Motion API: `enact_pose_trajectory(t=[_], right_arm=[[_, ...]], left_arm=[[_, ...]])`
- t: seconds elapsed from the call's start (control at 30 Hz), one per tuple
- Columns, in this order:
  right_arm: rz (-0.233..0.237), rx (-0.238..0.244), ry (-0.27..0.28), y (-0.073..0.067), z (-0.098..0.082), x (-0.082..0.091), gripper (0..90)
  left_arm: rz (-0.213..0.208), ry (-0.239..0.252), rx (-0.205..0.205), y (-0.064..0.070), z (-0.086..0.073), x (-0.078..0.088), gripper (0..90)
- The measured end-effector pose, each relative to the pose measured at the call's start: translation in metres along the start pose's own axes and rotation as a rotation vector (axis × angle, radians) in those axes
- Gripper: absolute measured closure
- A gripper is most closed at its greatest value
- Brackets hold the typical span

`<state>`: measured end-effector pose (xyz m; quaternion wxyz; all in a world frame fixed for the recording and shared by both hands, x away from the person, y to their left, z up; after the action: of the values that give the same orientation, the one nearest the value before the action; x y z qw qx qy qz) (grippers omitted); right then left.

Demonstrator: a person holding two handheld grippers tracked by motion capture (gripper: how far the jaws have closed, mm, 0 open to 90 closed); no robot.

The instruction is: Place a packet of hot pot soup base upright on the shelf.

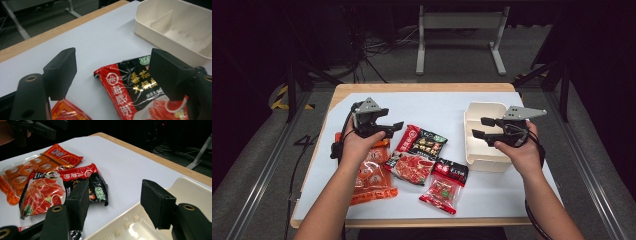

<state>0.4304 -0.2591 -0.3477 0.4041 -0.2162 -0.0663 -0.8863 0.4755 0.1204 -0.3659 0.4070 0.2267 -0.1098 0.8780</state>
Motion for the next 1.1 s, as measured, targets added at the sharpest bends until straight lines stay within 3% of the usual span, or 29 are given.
enact_pose_trajectory(t=[0.17,0.23,0.4,0.53,0.7,1.1], right_arm=[[-0.002,0.002,0.003,-0.001,0.000,0.001,40.7],[-0.015,0.005,0.014,-0.001,-0.001,0.004,41.4],[-0.039,-0.001,0.051,0.000,0.000,0.012,42.8],[-0.047,-0.012,0.069,0.002,0.000,0.018,42.9],[-0.054,-0.019,0.074,0.003,-0.002,0.020,42.9],[-0.052,-0.028,0.082,0.002,-0.002,0.022,42.7]], left_arm=[[0.021,0.018,0.014,-0.002,0.003,-0.007,21.2],[0.053,0.057,0.020,-0.002,0.006,-0.010,24.3],[0.042,0.063,0.048,-0.004,0.009,-0.016,23.7],[0.033,0.043,0.074,-0.006,0.007,-0.028,23.7],[0.028,-0.001,0.059,-0.009,0.004,-0.042,23.7],[-0.059,-0.109,0.120,-0.014,-0.014,-0.075,24.1]])
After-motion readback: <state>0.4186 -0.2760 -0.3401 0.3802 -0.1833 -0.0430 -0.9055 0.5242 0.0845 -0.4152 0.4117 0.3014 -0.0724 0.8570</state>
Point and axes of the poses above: each handheld gripper's, and its own axes: x roughly backward along the jaws, z roughly out of its top, y roughly to its right, the point moved 3 cm from there along -x, roughly forward along the jaws, and after that the axes turned 3 degrees about -x, right-handed, at the moved point
